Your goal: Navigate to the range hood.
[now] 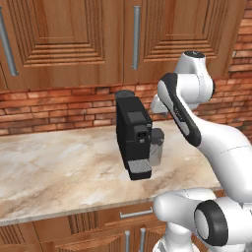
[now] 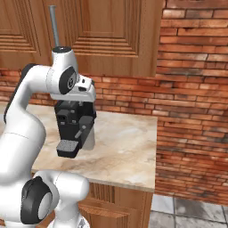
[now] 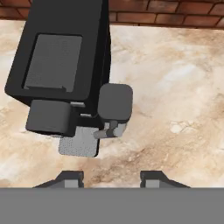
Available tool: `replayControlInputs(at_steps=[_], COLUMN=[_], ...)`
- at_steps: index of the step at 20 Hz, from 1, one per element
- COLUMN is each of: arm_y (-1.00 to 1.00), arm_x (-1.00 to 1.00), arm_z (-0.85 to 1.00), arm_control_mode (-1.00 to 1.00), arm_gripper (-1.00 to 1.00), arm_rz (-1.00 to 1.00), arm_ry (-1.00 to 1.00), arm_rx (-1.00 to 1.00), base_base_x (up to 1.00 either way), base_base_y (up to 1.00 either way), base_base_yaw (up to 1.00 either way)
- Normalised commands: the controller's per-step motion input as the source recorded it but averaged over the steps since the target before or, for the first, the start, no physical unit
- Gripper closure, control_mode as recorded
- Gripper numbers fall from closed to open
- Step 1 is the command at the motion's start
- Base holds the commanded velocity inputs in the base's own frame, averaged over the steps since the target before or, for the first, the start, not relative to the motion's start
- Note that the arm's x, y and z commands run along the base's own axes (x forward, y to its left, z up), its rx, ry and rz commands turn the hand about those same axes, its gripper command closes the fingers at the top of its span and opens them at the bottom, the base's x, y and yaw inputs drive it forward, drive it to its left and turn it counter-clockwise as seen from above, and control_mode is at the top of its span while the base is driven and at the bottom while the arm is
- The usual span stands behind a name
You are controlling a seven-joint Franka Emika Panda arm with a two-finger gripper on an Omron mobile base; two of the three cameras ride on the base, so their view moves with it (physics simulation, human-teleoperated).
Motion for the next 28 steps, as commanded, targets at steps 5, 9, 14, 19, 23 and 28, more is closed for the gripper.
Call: replayControlInputs(at_steps=[5,9,14,19,23,28], arm_y=[0.00,0.00,0.00,0.02,0.00,0.00], arm_x=[-0.67,-1.00,-0.86,-0.56,0.00,0.00], arm_z=[0.00,0.00,-0.01,0.00,0.00,0.00], arm_control_mode=[-1.00,-1.00,-1.00,-1.00,1.00,1.00], arm_gripper=[-1.00,-1.00,-1.00,-1.00,-1.00,-1.00], arm_rz=[0.00,0.00,0.00,0.00,0.00,0.00], arm_ry=[-0.01,0.05,0.01,-0.11,0.00,0.00], arm_rx=[0.00,0.00,0.00,0.00,0.00,0.00], base_base_x=[0.00,0.00,0.00,0.00,-0.71,-0.75], base_base_y=[0.00,0.00,0.00,0.00,0.79,1.00], base_base_yaw=[0.00,0.00,0.00,0.00,0.00,0.04])
